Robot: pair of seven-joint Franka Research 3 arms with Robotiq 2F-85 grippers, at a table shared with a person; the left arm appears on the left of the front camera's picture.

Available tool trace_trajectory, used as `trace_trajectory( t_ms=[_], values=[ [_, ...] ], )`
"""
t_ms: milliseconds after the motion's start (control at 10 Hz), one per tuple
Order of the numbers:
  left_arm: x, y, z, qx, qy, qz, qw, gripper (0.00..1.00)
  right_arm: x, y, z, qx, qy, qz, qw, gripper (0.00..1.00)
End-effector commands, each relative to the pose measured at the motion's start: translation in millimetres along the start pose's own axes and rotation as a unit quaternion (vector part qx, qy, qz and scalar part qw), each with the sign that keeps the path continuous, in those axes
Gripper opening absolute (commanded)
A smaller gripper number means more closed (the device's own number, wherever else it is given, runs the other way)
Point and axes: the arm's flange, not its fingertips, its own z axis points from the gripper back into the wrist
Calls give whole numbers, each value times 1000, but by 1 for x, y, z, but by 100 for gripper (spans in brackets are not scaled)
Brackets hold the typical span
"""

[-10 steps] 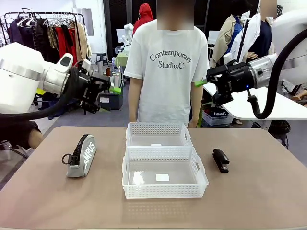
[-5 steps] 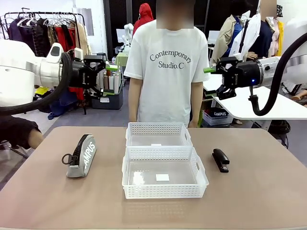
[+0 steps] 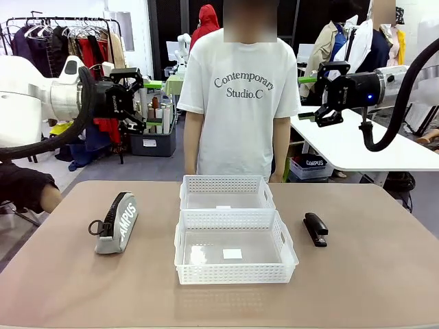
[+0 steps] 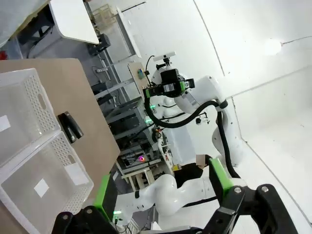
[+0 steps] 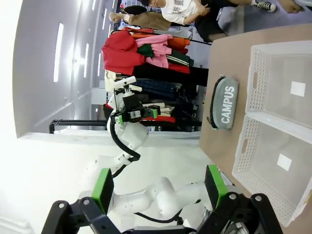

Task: Distribute items into two baskets.
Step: Pick up the Pencil pouch that the person points to.

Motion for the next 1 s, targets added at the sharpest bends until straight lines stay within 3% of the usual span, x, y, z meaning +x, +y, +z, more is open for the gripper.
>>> trace_trajectory(
  t_ms=[0,900],
  values=[
    [7,-4,-2,-22,10,0,1000,100,10,10,3,36,12,-26,999,100],
    [9,-14,-2,-15,15,-15,1000,100,6,6,3,33,17,-17,999,100]
  ],
)
